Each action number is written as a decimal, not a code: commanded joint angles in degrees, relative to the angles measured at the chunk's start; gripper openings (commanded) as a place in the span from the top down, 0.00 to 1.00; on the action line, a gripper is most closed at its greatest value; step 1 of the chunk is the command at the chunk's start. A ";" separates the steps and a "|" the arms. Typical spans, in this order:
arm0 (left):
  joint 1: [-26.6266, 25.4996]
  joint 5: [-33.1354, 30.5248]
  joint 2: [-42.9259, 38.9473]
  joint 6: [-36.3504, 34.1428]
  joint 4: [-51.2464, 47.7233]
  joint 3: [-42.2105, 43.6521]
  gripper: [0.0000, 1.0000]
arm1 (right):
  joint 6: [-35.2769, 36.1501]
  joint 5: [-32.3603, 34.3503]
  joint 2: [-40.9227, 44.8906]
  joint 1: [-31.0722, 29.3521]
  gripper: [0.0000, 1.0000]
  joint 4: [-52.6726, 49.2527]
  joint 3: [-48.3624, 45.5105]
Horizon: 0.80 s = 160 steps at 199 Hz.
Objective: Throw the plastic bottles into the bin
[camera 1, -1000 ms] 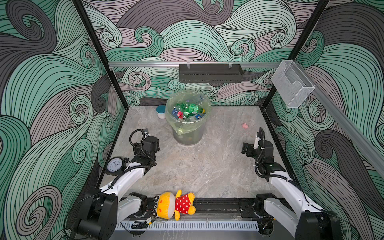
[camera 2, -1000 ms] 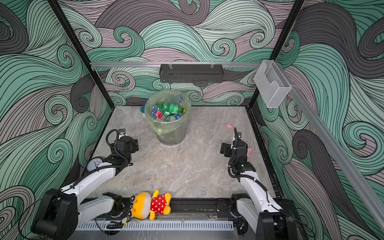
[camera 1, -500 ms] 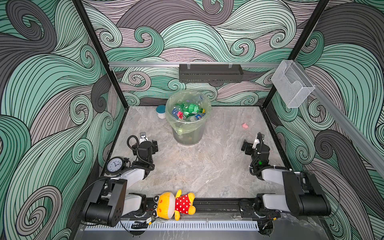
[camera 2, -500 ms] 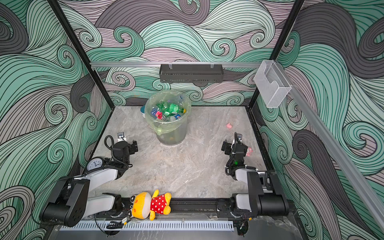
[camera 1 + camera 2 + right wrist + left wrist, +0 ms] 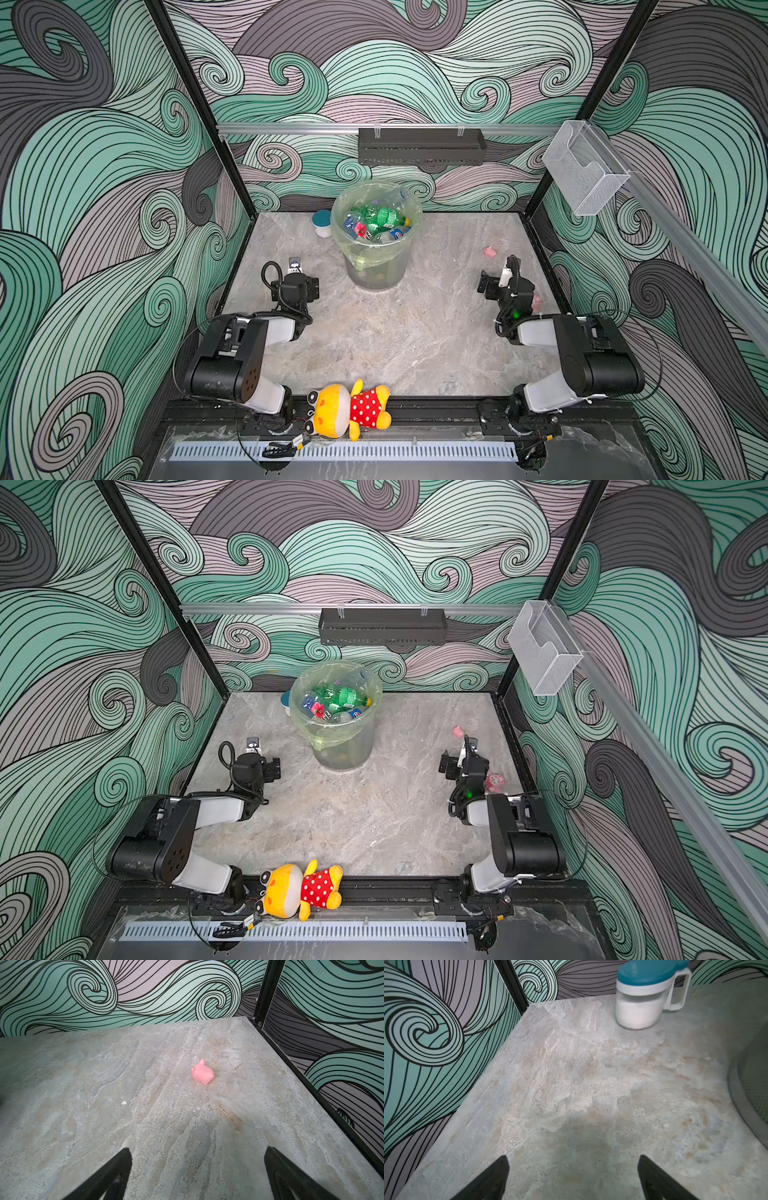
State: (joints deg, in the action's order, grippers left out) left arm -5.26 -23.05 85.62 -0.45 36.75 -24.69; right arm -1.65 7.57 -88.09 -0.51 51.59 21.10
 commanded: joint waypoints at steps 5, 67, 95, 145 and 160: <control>2.81 3.31 -0.45 1.79 1.15 -2.28 0.01 | 1.74 -0.71 0.53 -0.63 0.00 -1.89 1.07; 6.74 8.97 2.42 4.28 4.77 -1.34 0.01 | 2.27 0.07 0.30 -1.29 0.00 -2.34 1.47; 6.83 8.91 2.13 4.86 3.05 -1.83 0.01 | 2.27 0.07 0.25 -1.32 0.00 -2.32 1.49; 6.84 8.95 2.06 5.28 1.42 -2.45 0.01 | 2.31 0.01 0.11 -1.38 0.00 -2.43 1.61; 6.83 8.99 2.00 5.28 1.39 -2.39 0.01 | 2.44 -0.02 -0.04 -1.42 0.00 -3.16 2.09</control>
State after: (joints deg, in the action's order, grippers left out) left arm 1.13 -14.70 88.38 4.12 38.96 -25.39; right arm -0.36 7.51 -88.09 -1.45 48.84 21.63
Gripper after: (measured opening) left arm 0.986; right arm 0.997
